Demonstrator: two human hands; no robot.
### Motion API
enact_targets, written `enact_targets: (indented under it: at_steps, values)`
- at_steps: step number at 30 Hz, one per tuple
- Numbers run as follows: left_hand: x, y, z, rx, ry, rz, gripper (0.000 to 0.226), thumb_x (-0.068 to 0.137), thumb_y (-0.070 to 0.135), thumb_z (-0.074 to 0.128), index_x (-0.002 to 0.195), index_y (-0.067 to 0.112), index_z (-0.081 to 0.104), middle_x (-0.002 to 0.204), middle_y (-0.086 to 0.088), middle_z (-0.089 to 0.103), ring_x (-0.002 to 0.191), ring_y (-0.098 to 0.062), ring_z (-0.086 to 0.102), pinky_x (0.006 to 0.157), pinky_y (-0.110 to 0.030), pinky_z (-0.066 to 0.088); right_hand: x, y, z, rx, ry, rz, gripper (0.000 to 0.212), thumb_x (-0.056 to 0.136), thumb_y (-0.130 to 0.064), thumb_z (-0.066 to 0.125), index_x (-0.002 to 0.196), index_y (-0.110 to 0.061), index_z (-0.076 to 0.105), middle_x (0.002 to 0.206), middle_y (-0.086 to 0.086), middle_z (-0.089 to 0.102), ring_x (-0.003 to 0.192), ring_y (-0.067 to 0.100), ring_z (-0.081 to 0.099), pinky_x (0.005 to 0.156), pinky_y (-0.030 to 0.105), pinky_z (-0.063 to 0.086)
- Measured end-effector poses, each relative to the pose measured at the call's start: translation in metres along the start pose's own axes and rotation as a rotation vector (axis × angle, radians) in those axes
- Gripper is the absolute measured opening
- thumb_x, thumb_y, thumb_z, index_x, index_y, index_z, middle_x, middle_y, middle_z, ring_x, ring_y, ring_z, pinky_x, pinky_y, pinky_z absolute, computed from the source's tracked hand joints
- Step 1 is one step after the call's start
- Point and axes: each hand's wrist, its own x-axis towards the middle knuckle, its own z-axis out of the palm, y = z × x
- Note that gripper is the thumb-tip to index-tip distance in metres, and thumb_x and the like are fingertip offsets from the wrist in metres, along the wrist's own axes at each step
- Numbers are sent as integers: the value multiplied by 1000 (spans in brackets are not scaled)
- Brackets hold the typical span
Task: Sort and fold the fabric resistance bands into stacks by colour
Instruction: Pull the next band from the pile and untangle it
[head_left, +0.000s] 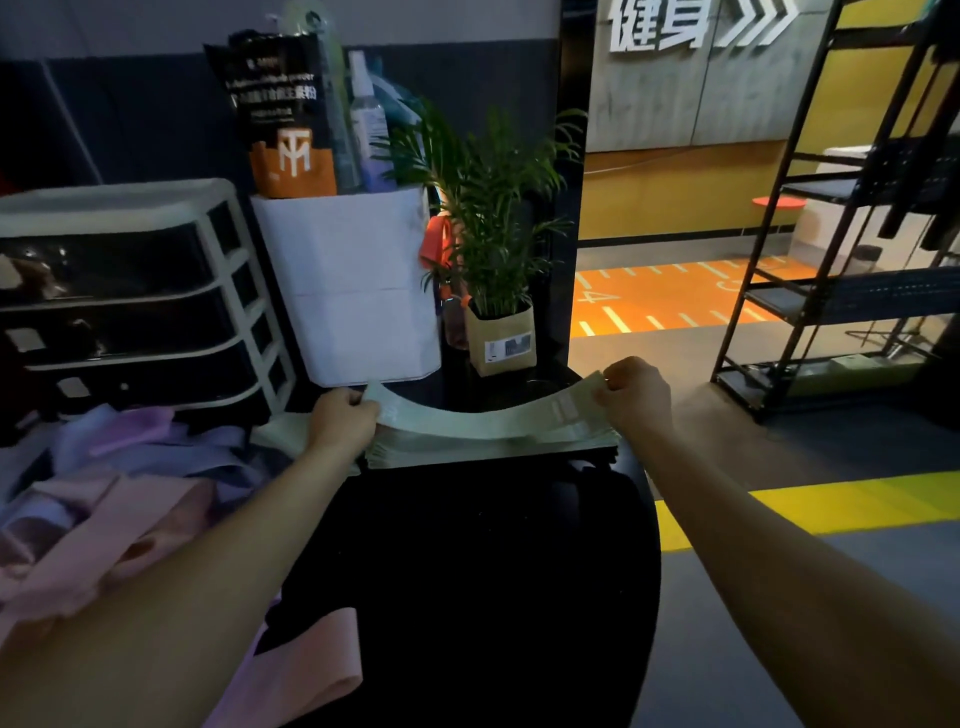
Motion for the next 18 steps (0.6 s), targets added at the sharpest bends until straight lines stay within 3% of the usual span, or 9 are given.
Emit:
enact_targets:
  at_steps: [3, 6, 13, 18]
  values:
    - [-1, -7, 4, 135, -8, 42, 4, 84, 9, 57, 83, 7, 61, 90, -15, 65, 89, -31, 62, 75, -33, 44, 2, 7, 8, -87, 8, -56, 22, 84, -1, 55, 105, -3, 60, 109, 15, 63, 101, 31, 55, 72, 27, 38]
    - [-1, -14, 5, 206, -14, 86, 7, 82, 10, 61, 89, 8, 62, 86, -9, 62, 83, -24, 58, 72, -26, 39, 0, 12, 12, -113, 4, -53, 22, 82, 2, 51, 101, -4, 60, 105, 17, 63, 96, 33, 56, 77, 38, 47]
    - [-5, -23, 10, 127, 14, 145, 20, 77, 5, 68, 96, 3, 62, 84, -5, 58, 79, -20, 54, 74, -25, 41, -1, 15, 16, -187, -20, -95, 23, 84, 2, 50, 105, -4, 59, 108, 17, 60, 97, 34, 55, 78, 42, 47]
    - [-8, -30, 9, 108, 63, 212, 26, 74, 4, 71, 98, 5, 60, 97, -13, 57, 80, -23, 54, 82, -31, 46, -5, 17, 15, -315, 4, -144, 27, 85, 0, 50, 112, -4, 56, 117, 17, 53, 108, 33, 46, 83, 41, 41]
